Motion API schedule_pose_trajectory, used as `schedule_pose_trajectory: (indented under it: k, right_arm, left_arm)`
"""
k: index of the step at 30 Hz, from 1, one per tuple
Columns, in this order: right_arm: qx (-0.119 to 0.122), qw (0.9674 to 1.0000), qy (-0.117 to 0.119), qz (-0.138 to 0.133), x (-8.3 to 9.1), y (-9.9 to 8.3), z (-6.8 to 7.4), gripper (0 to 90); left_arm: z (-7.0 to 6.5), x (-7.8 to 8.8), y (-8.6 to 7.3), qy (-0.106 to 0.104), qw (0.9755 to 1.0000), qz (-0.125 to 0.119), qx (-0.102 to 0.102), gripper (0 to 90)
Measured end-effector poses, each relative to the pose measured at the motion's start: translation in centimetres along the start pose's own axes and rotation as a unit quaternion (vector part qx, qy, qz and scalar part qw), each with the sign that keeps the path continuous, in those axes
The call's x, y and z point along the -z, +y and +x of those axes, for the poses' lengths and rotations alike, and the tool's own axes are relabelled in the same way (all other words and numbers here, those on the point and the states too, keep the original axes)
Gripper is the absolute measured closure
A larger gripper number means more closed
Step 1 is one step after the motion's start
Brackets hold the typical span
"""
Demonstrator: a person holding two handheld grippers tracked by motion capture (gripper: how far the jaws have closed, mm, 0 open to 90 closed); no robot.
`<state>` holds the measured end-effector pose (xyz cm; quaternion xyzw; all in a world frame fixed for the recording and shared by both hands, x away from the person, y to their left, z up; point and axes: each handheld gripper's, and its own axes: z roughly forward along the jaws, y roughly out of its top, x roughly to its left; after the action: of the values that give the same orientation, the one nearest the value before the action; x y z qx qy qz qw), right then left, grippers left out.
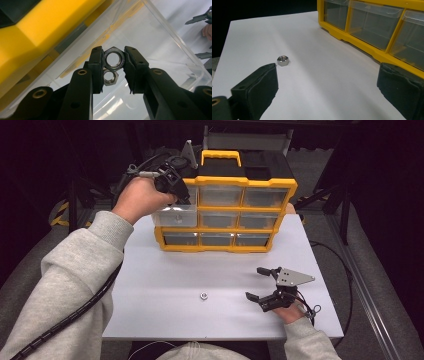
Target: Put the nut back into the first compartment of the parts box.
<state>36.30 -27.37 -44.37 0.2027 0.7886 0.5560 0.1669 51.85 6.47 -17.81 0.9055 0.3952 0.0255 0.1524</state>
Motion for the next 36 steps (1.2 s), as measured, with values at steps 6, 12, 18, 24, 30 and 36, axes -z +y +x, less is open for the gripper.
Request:
schedule_pose_trajectory:
  k: [6,12,18,24,30,36]
  right_arm:
    - [0.003,1.0000,-0.001,0.001,0.0,0.0,0.1,4.0]
    - [0.004,1.0000,0.002,0.002,-0.1,0.0,0.1,4.1]
    - [0.004,1.0000,0.003,0.003,-0.1,0.0,0.2,4.1]
    - [0.002,1.0000,0.005,0.001,0.0,0.0,0.2,4.1]
    - [0.003,1.0000,0.002,-0.001,0.0,0.1,0.2,4.1]
    - [0.004,1.0000,0.004,0.000,0.0,0.1,0.3,4.1]
  left_arm:
    - [0.3,-0.6,0.0,-0.009,0.9998,0.011,0.010,69.2]
    - [0.6,-0.8,0.1,-0.022,0.9995,0.017,0.014,69.2]
    - [0.5,-0.9,0.0,-0.023,0.9995,0.017,0.013,67.9]
    - [0.5,-0.4,-0.2,-0.012,0.9998,0.008,0.014,53.2]
    - [0.3,1.7,-1.1,0.004,0.9996,-0.028,0.002,45.5]
    - [-0.5,4.4,-2.7,0.047,0.9919,-0.086,-0.081,33.6]
